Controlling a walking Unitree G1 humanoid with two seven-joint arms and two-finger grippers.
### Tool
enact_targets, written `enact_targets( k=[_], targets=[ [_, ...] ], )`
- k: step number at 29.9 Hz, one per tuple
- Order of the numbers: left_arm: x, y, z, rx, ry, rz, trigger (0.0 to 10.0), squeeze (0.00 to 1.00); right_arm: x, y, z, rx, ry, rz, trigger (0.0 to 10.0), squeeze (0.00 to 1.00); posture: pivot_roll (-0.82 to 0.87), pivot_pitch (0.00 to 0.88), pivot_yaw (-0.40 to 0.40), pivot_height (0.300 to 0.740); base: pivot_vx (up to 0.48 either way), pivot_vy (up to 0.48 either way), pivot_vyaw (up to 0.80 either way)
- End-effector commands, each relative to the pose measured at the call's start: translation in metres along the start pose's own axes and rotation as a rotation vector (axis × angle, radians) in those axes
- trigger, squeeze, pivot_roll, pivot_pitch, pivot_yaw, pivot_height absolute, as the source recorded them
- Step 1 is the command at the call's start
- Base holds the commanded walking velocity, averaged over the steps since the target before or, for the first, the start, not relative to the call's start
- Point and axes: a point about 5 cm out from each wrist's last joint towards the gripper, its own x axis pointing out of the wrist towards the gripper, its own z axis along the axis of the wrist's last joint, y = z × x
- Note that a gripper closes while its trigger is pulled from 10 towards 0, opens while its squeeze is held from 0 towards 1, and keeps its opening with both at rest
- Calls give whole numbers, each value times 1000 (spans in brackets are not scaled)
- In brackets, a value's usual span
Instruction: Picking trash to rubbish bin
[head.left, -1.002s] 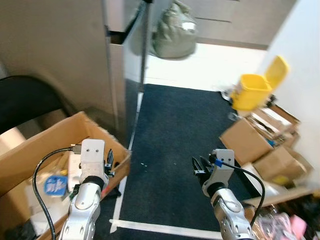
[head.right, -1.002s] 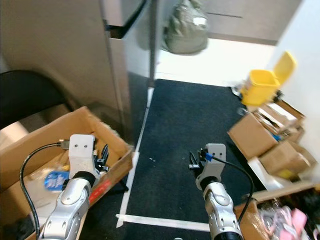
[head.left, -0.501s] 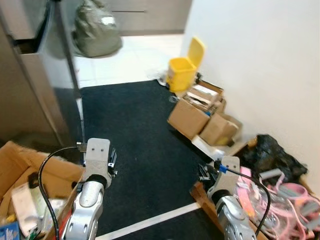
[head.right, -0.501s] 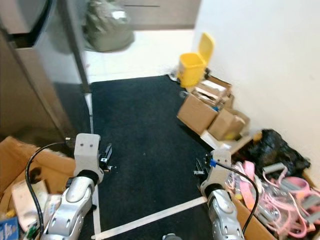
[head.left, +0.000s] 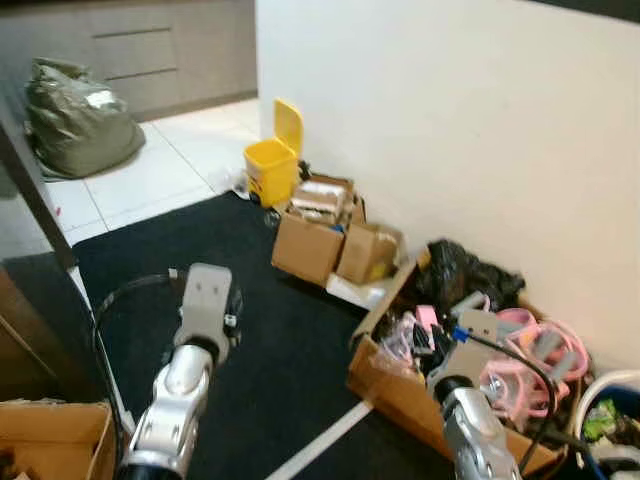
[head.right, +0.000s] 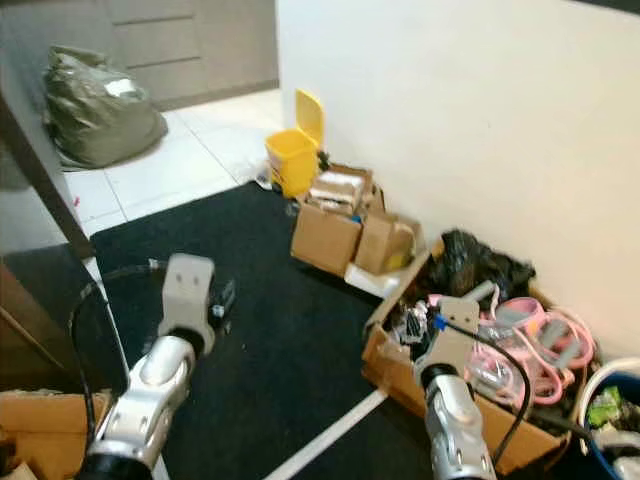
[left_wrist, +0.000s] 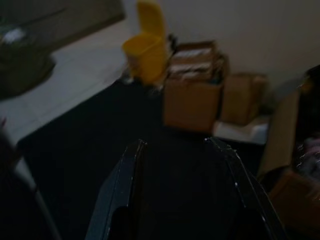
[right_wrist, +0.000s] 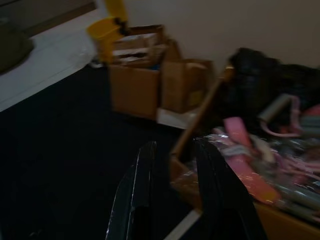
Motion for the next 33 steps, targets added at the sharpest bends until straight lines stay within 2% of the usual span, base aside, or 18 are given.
enact_targets(
  k=[1,6,14,21,33],
  targets=[
    [2,1,-2,5,16,3,10000,0,0,-1,-1,10,-4,-13,10000,0,-12,9,12,740,0,0,-800],
    [2,8,-2,17,12,36,10000,0,0,3,-4,14,2,-9,10000,0,-19,21,35,740,0,0,-800],
    [1,5,-7,4,20,13,10000,0,1,2,-3,11,-4,-6,10000,0,-22,20,43,740,0,0,-800],
    [-6,4,-22,30,84,32,10000,0,2,-1,-5,-22,30,-25,10000,0,-20,62,36,740,0,0,-800],
    [-10,7,-21,41,83,45,10000,0,8,6,4,-17,14,3,10000,0,-2,103,33,740,0,0,-800]
  ],
)
